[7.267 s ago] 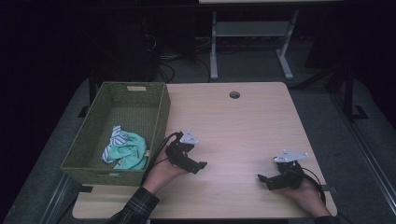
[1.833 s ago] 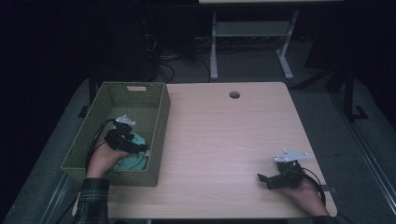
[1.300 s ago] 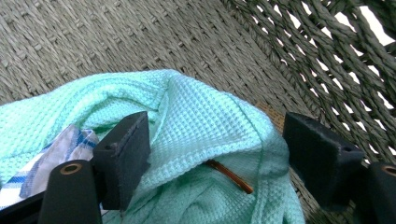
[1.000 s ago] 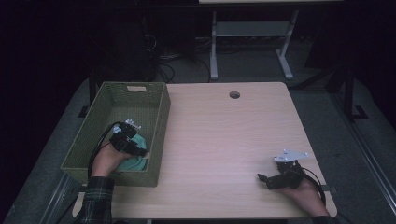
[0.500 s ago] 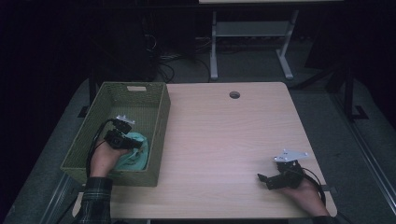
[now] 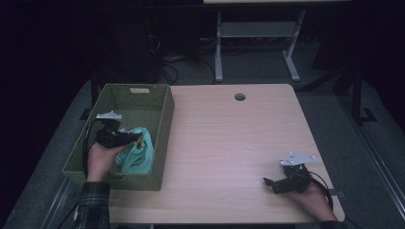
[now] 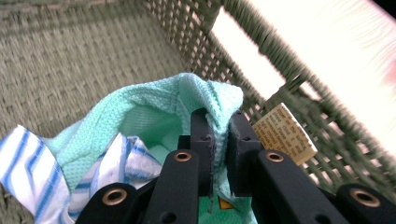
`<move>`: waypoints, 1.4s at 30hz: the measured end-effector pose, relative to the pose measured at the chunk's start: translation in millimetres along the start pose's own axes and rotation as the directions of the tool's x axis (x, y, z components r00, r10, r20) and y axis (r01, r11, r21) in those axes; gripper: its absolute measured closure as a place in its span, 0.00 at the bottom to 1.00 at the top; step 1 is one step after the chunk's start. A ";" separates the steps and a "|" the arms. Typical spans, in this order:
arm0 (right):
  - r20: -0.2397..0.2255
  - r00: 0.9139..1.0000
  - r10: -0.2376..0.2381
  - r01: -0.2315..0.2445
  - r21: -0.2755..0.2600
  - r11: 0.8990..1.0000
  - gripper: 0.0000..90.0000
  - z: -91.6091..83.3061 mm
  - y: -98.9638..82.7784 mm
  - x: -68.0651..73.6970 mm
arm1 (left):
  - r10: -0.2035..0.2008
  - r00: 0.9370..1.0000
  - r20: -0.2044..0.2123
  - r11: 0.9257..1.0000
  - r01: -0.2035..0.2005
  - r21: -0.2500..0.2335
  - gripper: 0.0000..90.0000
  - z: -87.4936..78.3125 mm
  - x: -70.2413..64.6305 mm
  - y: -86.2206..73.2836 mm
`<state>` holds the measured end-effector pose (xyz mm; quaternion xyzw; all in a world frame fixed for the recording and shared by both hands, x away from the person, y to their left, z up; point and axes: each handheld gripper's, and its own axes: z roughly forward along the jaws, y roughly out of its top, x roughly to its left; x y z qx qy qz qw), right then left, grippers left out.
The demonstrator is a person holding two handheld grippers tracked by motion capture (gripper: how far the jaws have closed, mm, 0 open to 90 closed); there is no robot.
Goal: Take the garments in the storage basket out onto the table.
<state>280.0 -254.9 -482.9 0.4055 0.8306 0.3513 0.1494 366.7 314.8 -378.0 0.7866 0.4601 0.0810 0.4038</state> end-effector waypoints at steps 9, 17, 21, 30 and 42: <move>0.000 1.000 0.000 0.000 0.000 1.000 0.02 0.0 0.0 0.0 | 0.001 0.999 0.036 0.993 0.003 -0.115 0.92 -13.7 0.4 1.5; 0.000 1.000 0.000 0.000 0.000 1.000 0.02 0.0 0.0 -0.1 | 0.022 0.999 0.037 0.978 -0.013 -0.210 0.93 -22.6 -3.1 3.0; 0.000 1.000 -0.001 0.001 0.000 1.000 0.02 0.0 0.0 -0.1 | 0.027 0.999 0.040 0.969 -0.016 -0.248 0.93 -25.8 -3.4 3.1; 0.000 1.000 -0.001 0.001 -0.001 1.000 0.02 0.1 0.0 -0.1 | 0.057 0.998 0.041 0.944 -0.041 -0.326 0.93 -44.9 -9.2 11.1; 0.000 1.000 0.005 -0.005 0.002 1.000 0.02 -0.1 0.0 0.4 | 0.120 0.993 0.017 0.919 -0.105 -0.381 0.93 -75.1 -27.3 40.2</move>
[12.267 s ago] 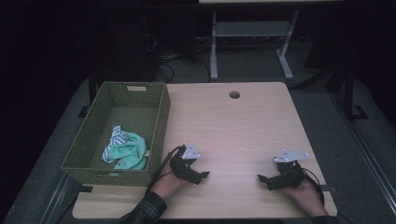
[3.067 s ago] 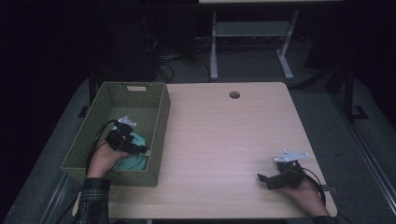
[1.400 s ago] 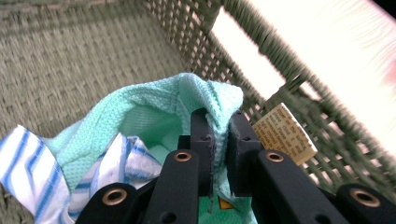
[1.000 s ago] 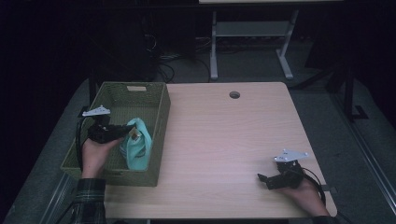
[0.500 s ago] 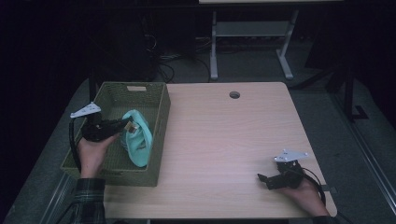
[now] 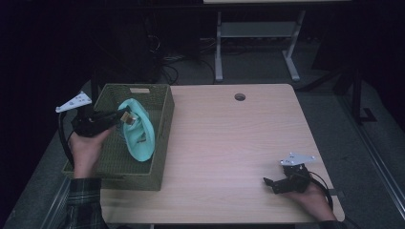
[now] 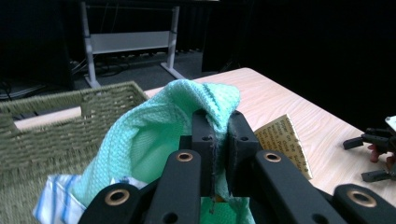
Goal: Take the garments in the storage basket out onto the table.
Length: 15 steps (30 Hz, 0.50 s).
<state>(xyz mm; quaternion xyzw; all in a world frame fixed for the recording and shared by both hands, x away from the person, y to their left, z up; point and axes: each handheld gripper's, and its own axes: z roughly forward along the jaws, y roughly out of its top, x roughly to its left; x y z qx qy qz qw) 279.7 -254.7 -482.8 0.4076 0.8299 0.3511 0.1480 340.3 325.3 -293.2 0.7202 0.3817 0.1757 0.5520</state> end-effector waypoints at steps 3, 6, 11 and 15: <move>0.000 1.000 0.000 0.000 0.000 1.000 0.02 0.0 0.0 0.0 | 0.017 1.000 0.001 1.000 -0.017 0.003 0.93 -1.3 -2.7 10.1; 0.000 1.000 0.000 0.000 0.000 1.000 0.02 0.0 0.0 0.0 | 0.026 1.000 0.010 1.000 -0.026 -0.012 0.93 -2.1 -6.6 19.4; 0.000 1.000 0.000 0.000 0.000 1.000 0.02 0.0 0.0 0.0 | 0.040 0.999 0.032 0.999 -0.039 -0.024 0.93 0.5 -12.9 32.8; 0.000 1.000 0.000 0.000 0.000 1.000 0.02 0.0 0.0 0.0 | 0.053 0.997 0.058 0.998 -0.052 -0.033 0.93 4.9 -20.9 41.5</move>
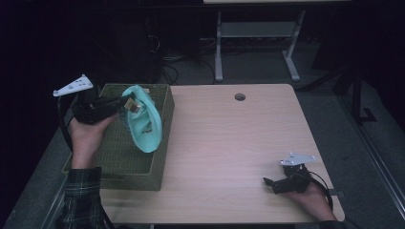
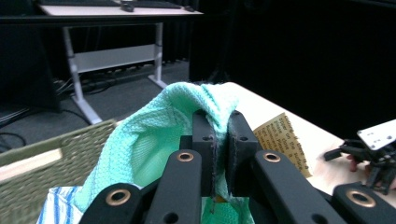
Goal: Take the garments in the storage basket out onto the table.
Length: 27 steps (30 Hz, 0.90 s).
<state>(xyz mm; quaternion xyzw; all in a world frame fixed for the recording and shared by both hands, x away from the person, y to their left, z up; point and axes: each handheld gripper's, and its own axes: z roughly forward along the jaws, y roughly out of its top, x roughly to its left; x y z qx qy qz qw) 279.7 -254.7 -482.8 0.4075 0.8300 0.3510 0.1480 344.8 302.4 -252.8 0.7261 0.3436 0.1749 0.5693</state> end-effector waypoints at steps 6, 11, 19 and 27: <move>0.000 1.000 0.000 0.000 0.000 1.000 0.02 0.0 0.0 0.0 | 0.013 0.999 0.041 1.000 -0.013 -0.003 0.93 9.9 -14.4 7.9; 0.000 1.000 0.000 0.000 0.000 1.000 0.02 0.0 0.0 0.0 | 0.025 0.997 0.073 1.000 -0.024 -0.005 0.93 20.3 -25.5 12.7; 0.000 1.000 0.000 0.000 0.000 1.000 0.02 0.0 0.0 0.0 | 0.046 0.991 0.123 0.999 -0.046 -0.007 0.93 38.6 -41.8 15.8; 0.000 1.000 -0.001 0.001 0.000 1.000 0.02 0.0 0.0 0.0 | 0.048 0.985 0.166 0.999 -0.050 0.010 0.93 60.5 -56.4 13.6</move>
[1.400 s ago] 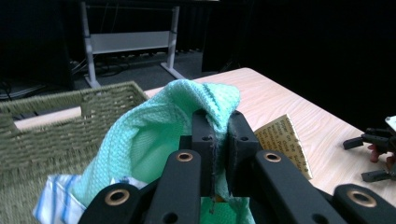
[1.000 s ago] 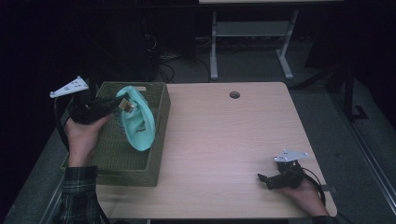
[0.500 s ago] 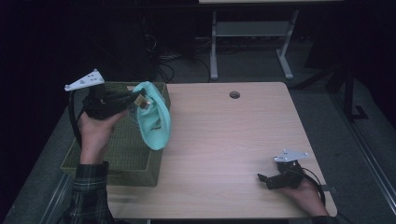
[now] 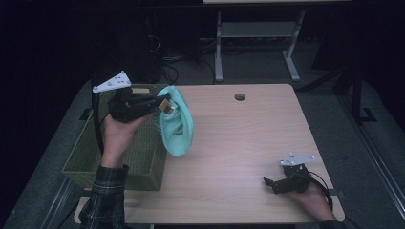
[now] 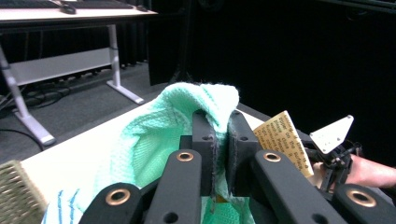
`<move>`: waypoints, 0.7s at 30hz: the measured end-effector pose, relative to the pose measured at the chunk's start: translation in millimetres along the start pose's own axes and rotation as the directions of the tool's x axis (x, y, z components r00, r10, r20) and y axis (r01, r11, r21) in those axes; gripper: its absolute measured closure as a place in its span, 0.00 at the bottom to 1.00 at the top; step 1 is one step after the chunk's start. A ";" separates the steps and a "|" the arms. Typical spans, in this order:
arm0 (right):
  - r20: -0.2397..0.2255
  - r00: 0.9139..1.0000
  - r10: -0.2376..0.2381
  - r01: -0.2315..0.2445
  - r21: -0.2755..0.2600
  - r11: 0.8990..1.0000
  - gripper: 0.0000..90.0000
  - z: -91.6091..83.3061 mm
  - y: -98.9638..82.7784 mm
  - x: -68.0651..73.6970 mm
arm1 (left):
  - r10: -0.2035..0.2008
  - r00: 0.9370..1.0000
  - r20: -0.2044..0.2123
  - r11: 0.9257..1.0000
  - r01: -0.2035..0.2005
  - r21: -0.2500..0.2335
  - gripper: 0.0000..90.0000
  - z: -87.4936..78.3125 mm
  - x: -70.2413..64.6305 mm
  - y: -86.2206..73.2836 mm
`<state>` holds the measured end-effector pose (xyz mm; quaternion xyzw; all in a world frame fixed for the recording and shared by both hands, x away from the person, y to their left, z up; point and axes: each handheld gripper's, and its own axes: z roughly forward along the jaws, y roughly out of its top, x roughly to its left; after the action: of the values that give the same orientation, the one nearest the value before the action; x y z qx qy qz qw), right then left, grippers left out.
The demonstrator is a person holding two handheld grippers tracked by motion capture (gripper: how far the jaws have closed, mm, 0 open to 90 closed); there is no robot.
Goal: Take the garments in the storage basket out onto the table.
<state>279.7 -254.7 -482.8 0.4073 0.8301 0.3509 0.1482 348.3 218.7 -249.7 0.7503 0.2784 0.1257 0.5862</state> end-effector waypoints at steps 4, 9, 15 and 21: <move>0.000 1.000 0.000 0.000 0.000 1.000 0.02 0.0 0.0 0.0 | 0.009 1.000 0.026 1.000 -0.009 0.006 0.93 12.6 -7.2 -2.0; 0.000 1.000 0.000 0.000 -0.001 1.000 0.02 0.0 0.0 0.0 | 0.015 0.998 0.063 1.000 -0.016 0.015 0.93 29.3 -17.3 -4.1; 0.000 1.000 0.000 0.000 0.000 1.000 0.02 0.0 0.0 0.0 | 0.032 0.993 0.110 0.999 -0.036 0.034 0.93 53.0 -31.9 -7.2; 0.000 1.000 0.001 -0.001 0.000 1.000 0.02 0.0 0.0 0.1 | 0.040 0.988 0.146 0.997 -0.048 0.053 0.93 70.9 -40.5 -13.8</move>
<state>279.7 -254.7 -482.8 0.4077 0.8299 0.3509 0.1480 348.2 140.5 -277.2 0.7798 0.2220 0.0756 0.5805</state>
